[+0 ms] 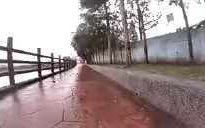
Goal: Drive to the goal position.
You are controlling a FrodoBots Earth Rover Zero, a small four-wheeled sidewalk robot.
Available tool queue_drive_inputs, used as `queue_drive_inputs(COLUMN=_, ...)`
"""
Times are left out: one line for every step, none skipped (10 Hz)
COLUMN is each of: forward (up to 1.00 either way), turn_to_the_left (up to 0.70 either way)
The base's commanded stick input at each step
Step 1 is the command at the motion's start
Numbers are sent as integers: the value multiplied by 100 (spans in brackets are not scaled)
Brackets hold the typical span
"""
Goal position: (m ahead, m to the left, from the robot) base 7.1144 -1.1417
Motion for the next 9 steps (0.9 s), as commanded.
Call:
queue_drive_inputs(forward=100, turn_to_the_left=39)
queue_drive_inputs(forward=100, turn_to_the_left=10)
queue_drive_inputs(forward=100, turn_to_the_left=-1)
queue_drive_inputs(forward=100, turn_to_the_left=-1)
queue_drive_inputs(forward=100, turn_to_the_left=-1)
queue_drive_inputs(forward=100, turn_to_the_left=-1)
queue_drive_inputs(forward=100, turn_to_the_left=-1)
queue_drive_inputs(forward=100, turn_to_the_left=-1)
queue_drive_inputs(forward=100, turn_to_the_left=15)
